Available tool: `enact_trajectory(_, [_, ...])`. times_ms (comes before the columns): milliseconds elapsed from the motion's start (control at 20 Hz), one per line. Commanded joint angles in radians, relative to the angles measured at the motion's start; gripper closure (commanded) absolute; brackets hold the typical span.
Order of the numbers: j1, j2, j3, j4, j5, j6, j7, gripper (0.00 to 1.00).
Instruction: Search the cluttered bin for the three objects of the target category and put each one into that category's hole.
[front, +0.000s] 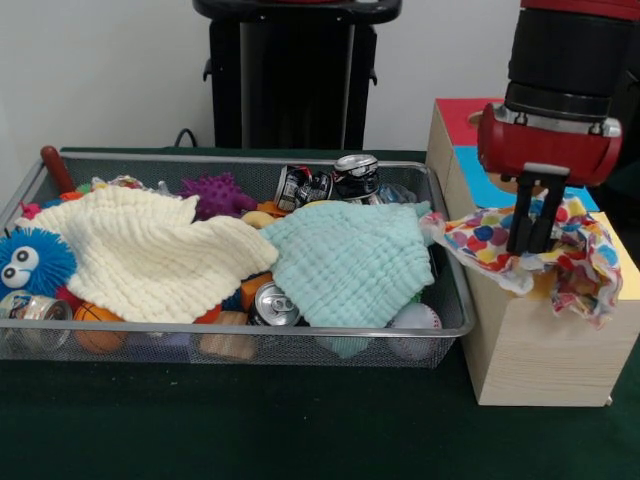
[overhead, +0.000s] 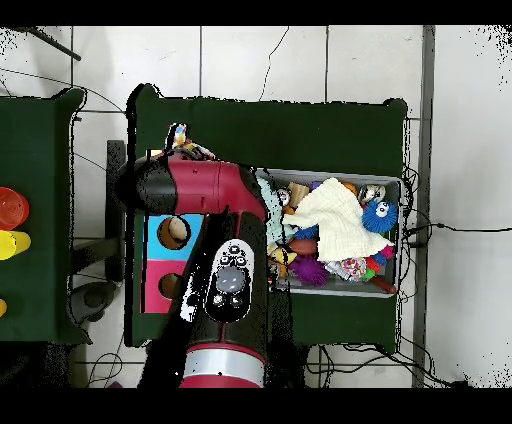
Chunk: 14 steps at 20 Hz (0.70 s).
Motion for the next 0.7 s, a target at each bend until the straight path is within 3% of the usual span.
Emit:
enact_trajectory(50, [-0.047, 0.05, 0.156, 0.046, 0.03, 0.032, 0.076, 1.0])
enact_trajectory(700, [-0.118, 0.024, 0.276, 0.078, 0.012, 0.023, 0.037, 1.0])
